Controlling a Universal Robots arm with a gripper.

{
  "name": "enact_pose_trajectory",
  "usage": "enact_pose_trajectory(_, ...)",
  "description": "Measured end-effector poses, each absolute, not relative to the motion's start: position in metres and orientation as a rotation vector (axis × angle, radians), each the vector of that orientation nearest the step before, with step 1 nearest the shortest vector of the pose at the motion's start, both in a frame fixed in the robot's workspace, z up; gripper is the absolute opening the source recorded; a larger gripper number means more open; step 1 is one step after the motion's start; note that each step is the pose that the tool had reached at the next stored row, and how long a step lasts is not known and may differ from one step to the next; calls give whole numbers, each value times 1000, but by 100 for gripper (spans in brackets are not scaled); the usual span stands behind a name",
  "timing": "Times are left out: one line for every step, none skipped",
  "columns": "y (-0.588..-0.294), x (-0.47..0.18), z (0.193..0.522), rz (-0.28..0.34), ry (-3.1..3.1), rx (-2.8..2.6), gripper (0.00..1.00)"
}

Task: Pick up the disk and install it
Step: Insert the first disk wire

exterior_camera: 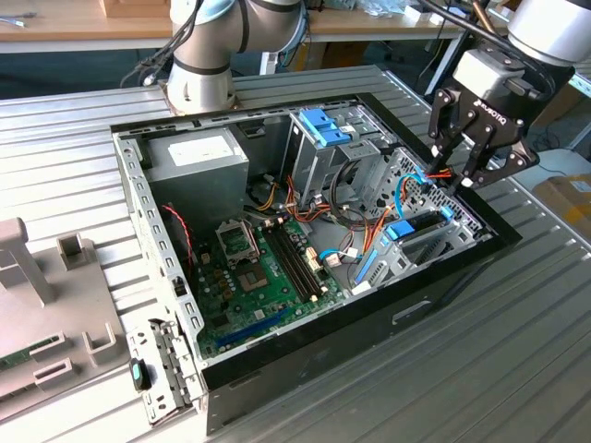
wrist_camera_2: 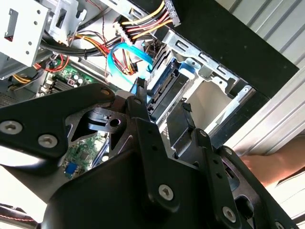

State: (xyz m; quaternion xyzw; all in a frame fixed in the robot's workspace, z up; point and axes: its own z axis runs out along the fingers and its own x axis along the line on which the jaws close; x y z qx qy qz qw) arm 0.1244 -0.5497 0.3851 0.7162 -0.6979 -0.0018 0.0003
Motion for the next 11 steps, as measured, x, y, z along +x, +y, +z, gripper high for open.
enact_pose_trajectory(-549,125,385,-6,-2190,2252,44)
enact_pose_trajectory(-549,125,385,-5,-2189,2252,44)
enact_pose_trajectory(-549,125,385,-5,-2189,2252,44)
enact_pose_trajectory(-549,125,385,-5,-2189,2252,44)
enact_pose_trajectory(-549,125,385,-5,-2189,2252,44)
enact_pose_trajectory(-549,125,385,-5,-2189,2252,44)
enact_pose_trajectory(-549,126,385,-5,-2188,2253,44)
enact_pose_trajectory(-549,127,385,-5,-2186,2255,44)
enact_pose_trajectory(-549,129,385,-5,-2182,2259,44)
enact_pose_trajectory(-549,131,385,-5,-2174,2267,44)
enact_pose_trajectory(-548,132,385,-5,-2159,2281,44)
